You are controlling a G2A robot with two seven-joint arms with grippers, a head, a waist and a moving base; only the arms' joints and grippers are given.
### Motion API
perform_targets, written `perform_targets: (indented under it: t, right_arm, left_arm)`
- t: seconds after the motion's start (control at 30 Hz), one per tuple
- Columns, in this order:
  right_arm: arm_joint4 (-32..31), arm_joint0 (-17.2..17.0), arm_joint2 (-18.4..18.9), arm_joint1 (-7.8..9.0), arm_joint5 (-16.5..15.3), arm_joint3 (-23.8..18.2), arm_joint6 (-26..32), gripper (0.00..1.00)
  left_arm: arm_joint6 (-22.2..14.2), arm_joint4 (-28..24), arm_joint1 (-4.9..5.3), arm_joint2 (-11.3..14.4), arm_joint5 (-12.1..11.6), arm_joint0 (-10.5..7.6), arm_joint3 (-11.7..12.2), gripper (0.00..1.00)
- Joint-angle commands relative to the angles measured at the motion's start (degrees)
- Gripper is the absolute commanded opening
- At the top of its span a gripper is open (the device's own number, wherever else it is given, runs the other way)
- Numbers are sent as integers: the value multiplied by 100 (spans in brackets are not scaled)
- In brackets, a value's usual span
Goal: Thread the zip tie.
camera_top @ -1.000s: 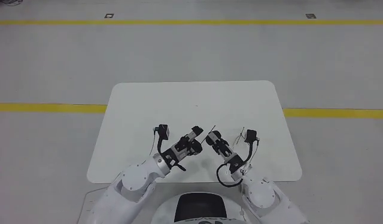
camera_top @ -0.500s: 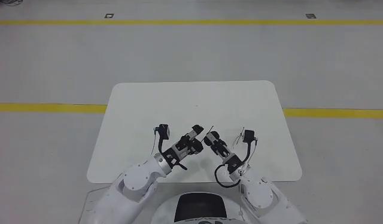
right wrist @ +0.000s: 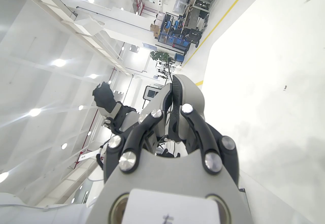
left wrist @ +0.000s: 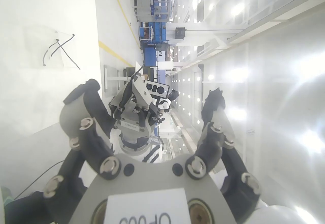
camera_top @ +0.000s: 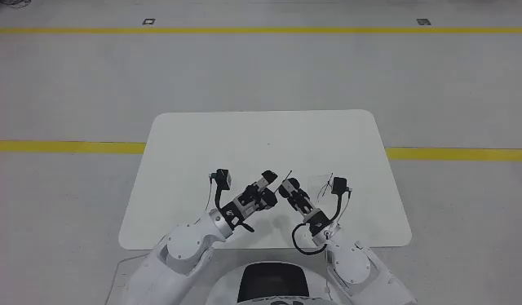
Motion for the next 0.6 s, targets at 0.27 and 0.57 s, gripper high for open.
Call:
perform_targets:
  t: [0.27,0.57]
  right_arm:
    - [-1,-27,31,-22,0,-44,-76,0]
    - [-10,-74,70,-28,0,-152,-124,0]
  left_arm:
    - [21,-2,18,34,4,-18,20,28]
    - [33,-6,31,80,29,-45,39,14]
